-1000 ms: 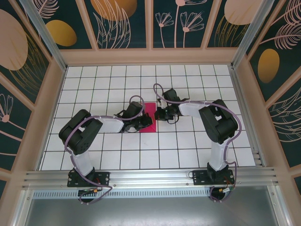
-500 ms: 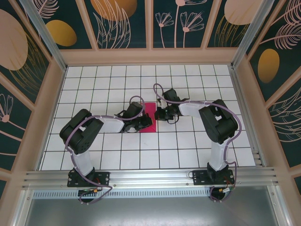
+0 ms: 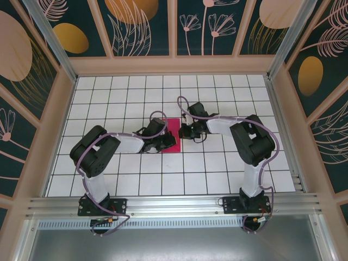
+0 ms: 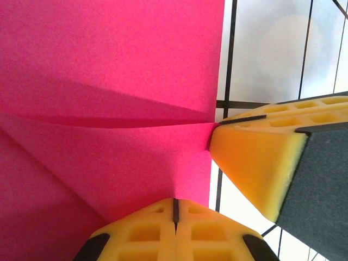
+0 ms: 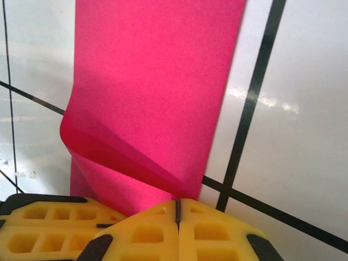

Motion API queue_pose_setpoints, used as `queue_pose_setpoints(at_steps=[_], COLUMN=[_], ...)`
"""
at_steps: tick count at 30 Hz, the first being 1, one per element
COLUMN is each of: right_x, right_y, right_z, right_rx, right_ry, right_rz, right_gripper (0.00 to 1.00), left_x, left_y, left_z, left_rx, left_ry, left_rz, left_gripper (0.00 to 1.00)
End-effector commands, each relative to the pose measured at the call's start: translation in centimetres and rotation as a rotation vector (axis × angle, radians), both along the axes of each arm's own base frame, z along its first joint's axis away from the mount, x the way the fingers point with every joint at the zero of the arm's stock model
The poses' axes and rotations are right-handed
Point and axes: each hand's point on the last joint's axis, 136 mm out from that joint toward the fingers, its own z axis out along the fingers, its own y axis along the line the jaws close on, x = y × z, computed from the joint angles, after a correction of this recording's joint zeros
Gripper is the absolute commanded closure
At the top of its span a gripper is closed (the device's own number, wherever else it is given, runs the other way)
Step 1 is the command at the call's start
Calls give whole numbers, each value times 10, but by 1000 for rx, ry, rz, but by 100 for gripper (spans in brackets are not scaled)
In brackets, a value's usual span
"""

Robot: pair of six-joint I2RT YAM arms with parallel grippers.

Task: Fold a paper plane with a square sheet of paper (pick it up from the middle)
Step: Fold the triangle a second time at the center of the table.

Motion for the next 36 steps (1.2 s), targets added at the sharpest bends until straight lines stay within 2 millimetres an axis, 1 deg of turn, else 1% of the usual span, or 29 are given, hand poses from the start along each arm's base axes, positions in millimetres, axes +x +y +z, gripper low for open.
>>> queue_pose_setpoints(at_steps=[1,3,5,7,11,15,18,20,29,32,36], right_x=[17,19,15,7,-18,-41,-50,-55,-61,-62,-64], right_y=[4,1,-4,-7,-12,-13,-13,-9,14,16,13], right_z=[32,41,43,41,38,36,36,33,22,15,6], right_rx=[29,31,25,28,63,105,122,125,124,111,92], right_ry=[-73,-93,-92,-78,-27,25,47,58,88,98,115], right_rz=[-28,-50,-66,-70,-51,-19,-1,14,65,71,66], right_gripper=[93,89,87,87,88,94,96,96,97,97,97], left_x=[-5,-5,-5,-5,-4,-4,-4,-4,-6,-6,-6], left_y=[13,16,18,19,19,20,19,20,21,22,22], left_z=[-14,-16,-17,-19,-19,-21,-21,-22,-26,-26,-27], left_rx=[61,68,71,73,68,67,62,62,71,71,72], left_ry=[58,66,73,81,89,100,103,108,123,126,128], left_rz=[55,74,90,103,122,138,141,144,149,152,152], left_gripper=[97,98,98,98,98,98,98,98,98,98,98])
